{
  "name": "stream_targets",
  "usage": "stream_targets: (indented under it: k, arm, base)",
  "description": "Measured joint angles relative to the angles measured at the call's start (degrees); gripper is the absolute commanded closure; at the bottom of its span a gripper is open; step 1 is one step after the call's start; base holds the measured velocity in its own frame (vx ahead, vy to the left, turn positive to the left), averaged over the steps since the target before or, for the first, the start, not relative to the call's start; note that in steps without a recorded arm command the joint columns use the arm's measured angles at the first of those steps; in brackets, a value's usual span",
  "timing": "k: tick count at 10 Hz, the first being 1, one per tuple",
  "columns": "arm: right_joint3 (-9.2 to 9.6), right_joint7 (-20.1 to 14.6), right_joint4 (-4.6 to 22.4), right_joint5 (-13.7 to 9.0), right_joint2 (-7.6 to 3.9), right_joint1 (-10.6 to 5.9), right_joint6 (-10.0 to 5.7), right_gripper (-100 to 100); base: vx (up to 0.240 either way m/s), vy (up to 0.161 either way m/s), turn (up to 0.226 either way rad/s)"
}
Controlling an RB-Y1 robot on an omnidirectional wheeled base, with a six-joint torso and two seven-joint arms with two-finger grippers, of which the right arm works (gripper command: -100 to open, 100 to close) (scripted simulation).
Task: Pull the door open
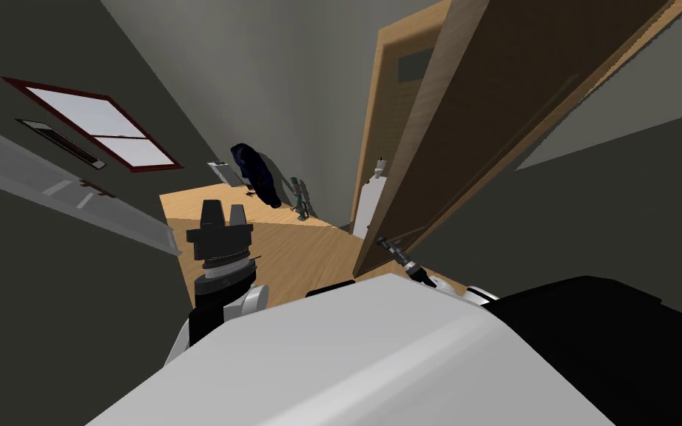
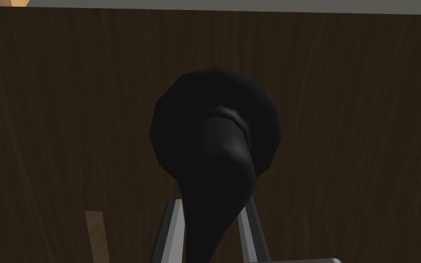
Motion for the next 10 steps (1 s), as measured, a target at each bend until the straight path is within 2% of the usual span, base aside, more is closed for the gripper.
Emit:
stream_targets:
  k: [2,5,7,10]
  arm:
    - [0.09,0.0,0.4,0.0,0.11,-0.2,-0.12,100]
    - [0.19,0.0,0.2,0.0,0.14,-0.27,-0.11,100]
    - [0.26,0.0,0.1,0.1,0.23,-0.23,-0.08,100]
    - [1.35,-0.4,3.1,-0.6,0.4,-1.23,-2.2,100]
  base:
    - [-0.173,-0.097,0.176]
    - [-0.178,-0.078,0.098]
    - [-0.089,-0.036,0.084]
    - [-0.103,-0.04,0.086]
